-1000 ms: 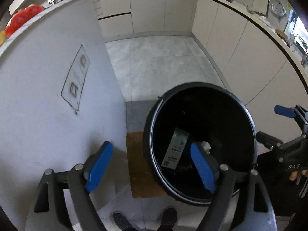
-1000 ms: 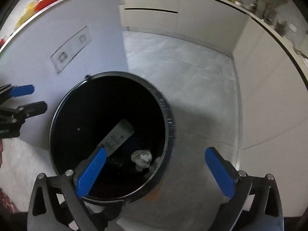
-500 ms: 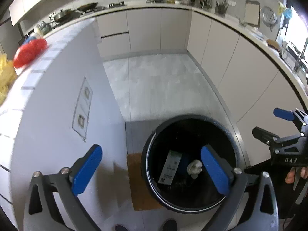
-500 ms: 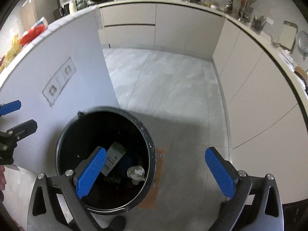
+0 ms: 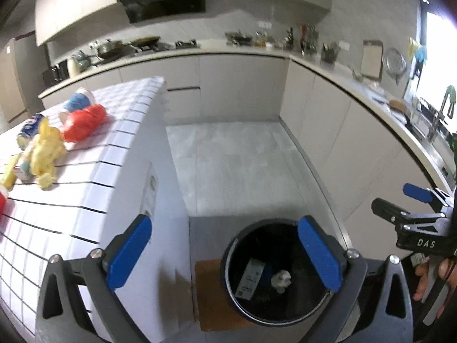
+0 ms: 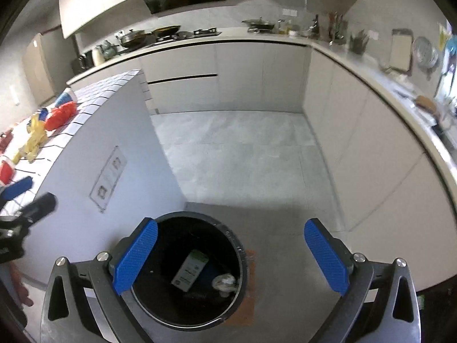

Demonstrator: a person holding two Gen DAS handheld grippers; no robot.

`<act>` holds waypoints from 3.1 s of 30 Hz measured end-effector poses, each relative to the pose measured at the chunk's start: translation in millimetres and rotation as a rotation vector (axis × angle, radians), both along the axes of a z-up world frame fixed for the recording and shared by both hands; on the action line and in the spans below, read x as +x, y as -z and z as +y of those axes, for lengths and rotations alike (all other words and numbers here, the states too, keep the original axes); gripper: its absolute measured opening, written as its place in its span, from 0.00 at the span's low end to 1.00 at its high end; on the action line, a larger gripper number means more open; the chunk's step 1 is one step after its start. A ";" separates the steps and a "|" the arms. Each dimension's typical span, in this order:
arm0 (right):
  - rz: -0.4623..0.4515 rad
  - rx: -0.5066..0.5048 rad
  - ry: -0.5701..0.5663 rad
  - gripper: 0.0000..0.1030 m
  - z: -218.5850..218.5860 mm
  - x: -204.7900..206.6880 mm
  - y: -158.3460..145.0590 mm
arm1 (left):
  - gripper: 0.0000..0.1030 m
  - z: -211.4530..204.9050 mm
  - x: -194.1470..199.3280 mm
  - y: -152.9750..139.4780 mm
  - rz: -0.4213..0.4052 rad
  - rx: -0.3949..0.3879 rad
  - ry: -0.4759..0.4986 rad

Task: Collect trash
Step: 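Move both tools back toward the table, then grasp the blue bowl with left tool while right tool grasps yellow glove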

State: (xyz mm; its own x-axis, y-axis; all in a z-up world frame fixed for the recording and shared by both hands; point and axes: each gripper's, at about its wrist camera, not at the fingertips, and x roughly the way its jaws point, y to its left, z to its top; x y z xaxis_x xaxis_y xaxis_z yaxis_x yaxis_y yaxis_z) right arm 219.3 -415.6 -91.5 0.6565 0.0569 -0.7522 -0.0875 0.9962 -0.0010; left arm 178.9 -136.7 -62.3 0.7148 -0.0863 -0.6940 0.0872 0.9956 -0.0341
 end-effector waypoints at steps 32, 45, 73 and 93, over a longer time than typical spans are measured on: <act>-0.061 -0.053 -0.165 1.00 245.9 -34.8 -47.2 | 1.00 249.3 -52.7 -25.4 -0.055 -0.004 -0.213; -0.045 -0.044 -0.271 1.00 363.3 -34.3 -36.5 | 1.00 385.4 -74.8 -6.1 -0.056 0.002 -0.423; 0.047 -0.029 -0.331 0.94 491.9 74.9 -2.4 | 0.92 503.5 -1.1 34.9 0.048 -0.093 -0.458; 0.084 0.021 -0.379 0.34 507.4 91.0 3.7 | 0.76 510.4 7.7 30.4 0.057 -0.112 -0.440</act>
State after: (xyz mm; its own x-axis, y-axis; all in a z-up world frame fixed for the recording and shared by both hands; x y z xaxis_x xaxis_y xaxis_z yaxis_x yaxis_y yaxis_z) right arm 310.3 91.8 -95.2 0.5224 0.3000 -0.7982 -0.4486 0.8927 0.0419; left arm 186.6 373.7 -92.7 0.6614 0.1405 -0.7367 -0.3482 0.9275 -0.1357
